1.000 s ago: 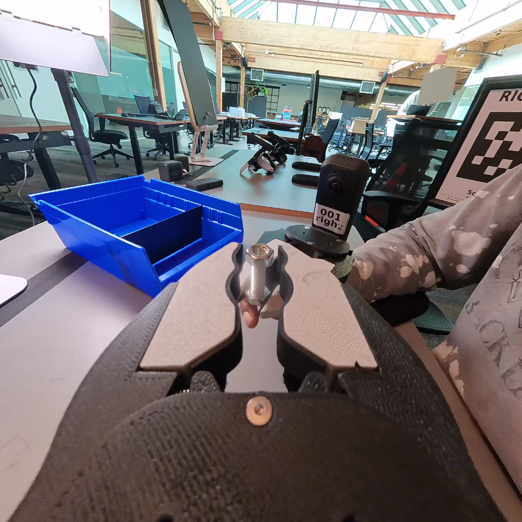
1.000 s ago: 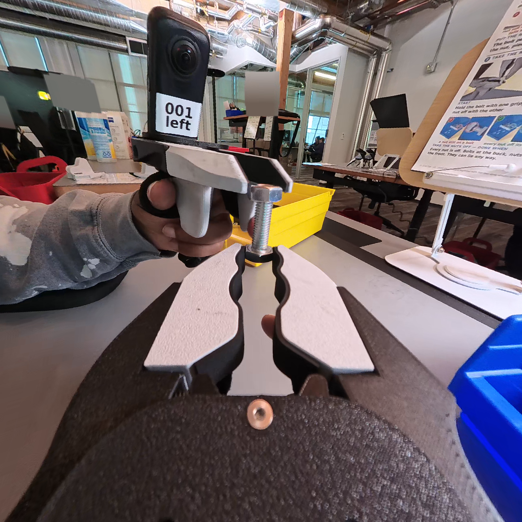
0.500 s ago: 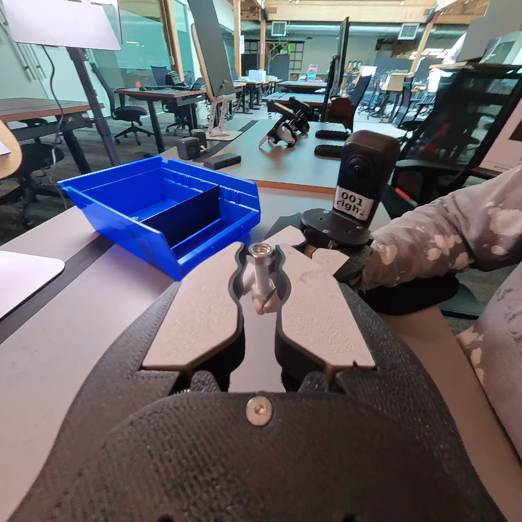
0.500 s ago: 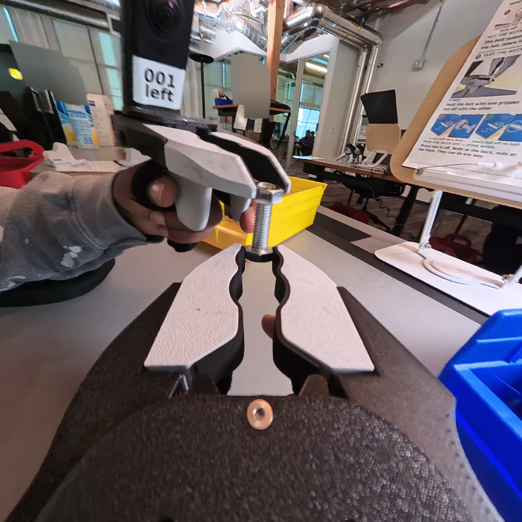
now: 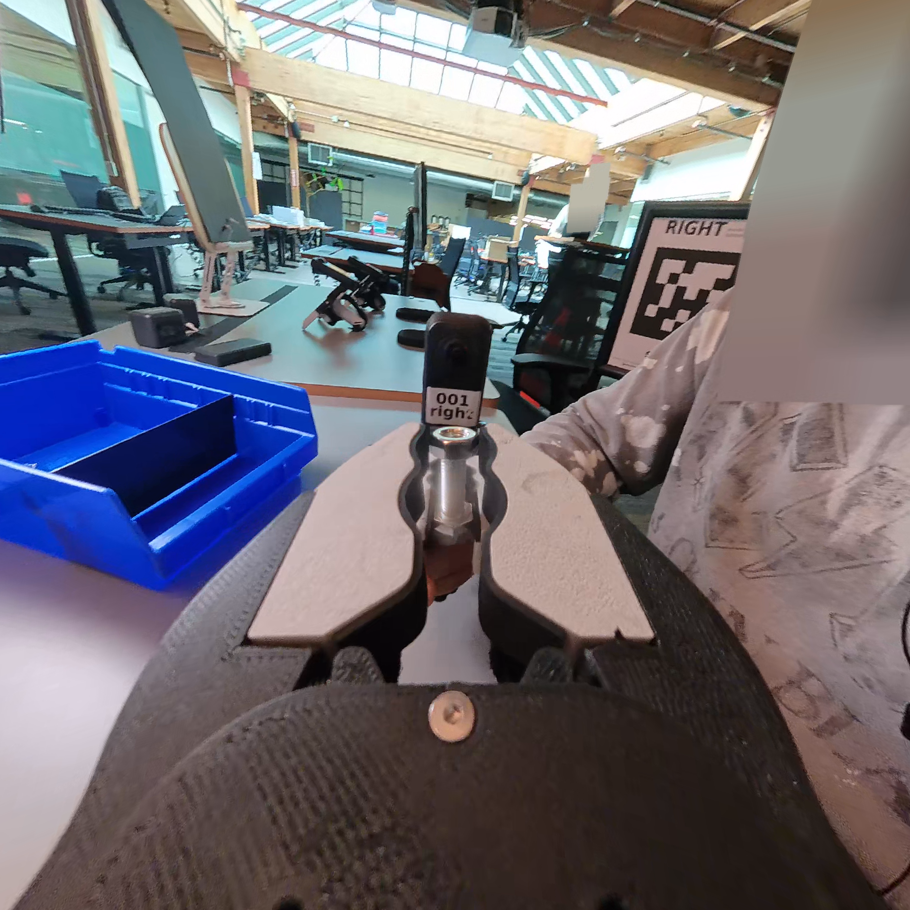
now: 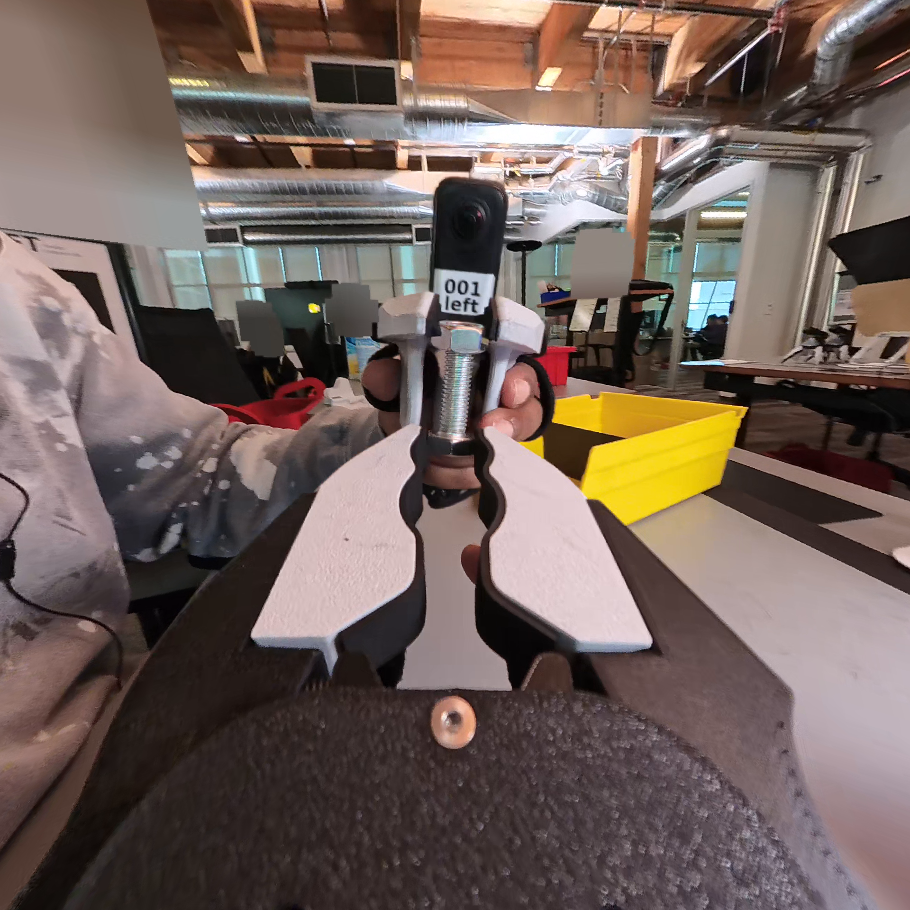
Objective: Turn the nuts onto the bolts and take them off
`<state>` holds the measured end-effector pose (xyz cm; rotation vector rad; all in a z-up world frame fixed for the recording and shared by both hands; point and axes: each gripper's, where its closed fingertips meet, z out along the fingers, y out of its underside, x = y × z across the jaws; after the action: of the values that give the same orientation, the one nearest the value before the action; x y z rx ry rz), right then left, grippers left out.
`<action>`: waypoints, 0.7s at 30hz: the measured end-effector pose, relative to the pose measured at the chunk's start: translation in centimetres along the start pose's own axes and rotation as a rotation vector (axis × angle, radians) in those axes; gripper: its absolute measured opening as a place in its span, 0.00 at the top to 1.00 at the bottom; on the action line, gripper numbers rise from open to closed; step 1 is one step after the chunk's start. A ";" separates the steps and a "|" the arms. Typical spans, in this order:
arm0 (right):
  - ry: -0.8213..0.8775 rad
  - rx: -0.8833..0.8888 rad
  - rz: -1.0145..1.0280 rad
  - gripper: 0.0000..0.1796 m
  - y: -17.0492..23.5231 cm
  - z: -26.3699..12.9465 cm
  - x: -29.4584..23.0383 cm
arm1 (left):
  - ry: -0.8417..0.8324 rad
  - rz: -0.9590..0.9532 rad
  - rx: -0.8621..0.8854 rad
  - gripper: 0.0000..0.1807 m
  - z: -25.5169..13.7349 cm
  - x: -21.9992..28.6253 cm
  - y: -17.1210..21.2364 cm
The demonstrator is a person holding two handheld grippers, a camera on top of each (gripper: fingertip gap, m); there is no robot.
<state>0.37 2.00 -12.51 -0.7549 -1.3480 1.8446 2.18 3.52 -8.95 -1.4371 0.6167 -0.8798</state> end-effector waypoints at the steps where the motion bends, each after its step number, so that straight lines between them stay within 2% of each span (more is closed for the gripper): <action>1: -0.008 0.009 0.005 0.90 -0.2 0.0 -0.2 | 0.012 -0.008 0.015 0.89 -0.1 0.1 -0.2; 9: -0.042 0.037 0.008 0.90 -1.0 0.1 -1.0 | 0.097 -0.050 0.090 0.89 -0.1 1.1 -0.8; 21: -0.073 0.066 0.062 0.90 -1.5 0.1 -1.4 | 0.116 -0.018 0.187 0.89 -0.3 1.4 -1.4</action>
<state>1.40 1.11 -10.95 -0.7087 -1.3158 1.9721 2.56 2.33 -7.43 -1.2316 0.5920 -1.0131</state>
